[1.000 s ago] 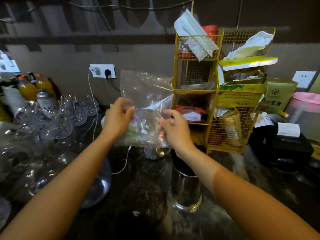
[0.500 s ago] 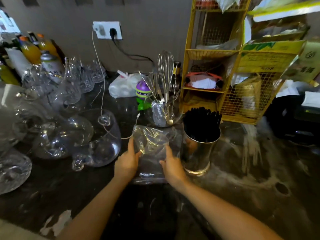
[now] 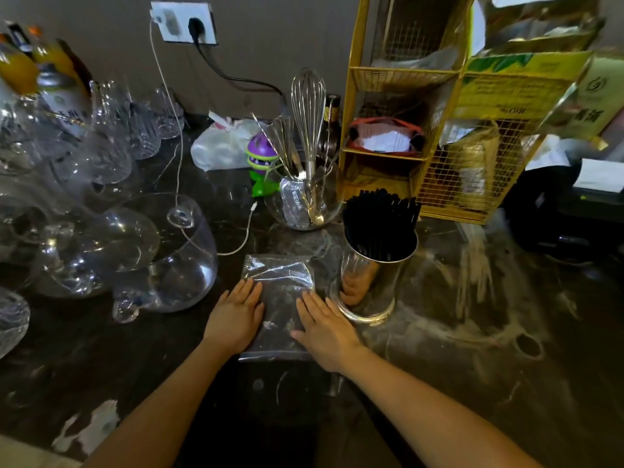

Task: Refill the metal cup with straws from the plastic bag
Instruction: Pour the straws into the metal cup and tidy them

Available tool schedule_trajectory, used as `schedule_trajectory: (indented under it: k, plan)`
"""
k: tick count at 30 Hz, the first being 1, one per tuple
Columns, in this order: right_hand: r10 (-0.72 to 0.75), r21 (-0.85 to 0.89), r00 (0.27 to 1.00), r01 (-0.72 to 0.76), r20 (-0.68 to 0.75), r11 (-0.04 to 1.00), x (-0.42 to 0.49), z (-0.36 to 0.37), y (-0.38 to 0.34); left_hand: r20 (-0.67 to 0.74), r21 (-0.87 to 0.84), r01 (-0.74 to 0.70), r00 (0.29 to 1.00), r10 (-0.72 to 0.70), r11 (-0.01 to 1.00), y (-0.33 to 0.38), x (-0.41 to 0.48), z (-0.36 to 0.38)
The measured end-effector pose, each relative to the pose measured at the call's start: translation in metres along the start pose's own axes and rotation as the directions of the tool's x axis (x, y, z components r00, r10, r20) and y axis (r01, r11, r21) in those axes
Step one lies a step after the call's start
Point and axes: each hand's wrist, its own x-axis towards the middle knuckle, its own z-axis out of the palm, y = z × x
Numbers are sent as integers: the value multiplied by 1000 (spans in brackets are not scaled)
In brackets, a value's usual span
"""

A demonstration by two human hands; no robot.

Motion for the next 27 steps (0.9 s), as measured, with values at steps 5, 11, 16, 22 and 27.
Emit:
schedule_trajectory:
  k: [5, 11, 16, 22, 27]
  plan:
    - [-3, 8, 999, 3, 37, 1000, -2, -5, 2, -38, 21, -21, 999, 22, 1000, 1, 2, -3]
    - [-11, 85, 1000, 12, -12, 996, -6, -22, -1, -84, -5, -27, 996, 27, 1000, 8, 6, -12]
    - [-93, 147, 983, 116, -159, 982, -15, -64, -12, -115, -112, -70, 992, 57, 991, 26, 20, -41]
    - [-108, 197, 919, 194, -378, 961, -37, -138, -12, -343, -143, -268, 916, 206, 953, 55, 37, -95]
    - [-8, 248, 869, 149, -494, 957, -68, -186, 8, -409, -275, -418, 866, 288, 866, 94, 36, -138]
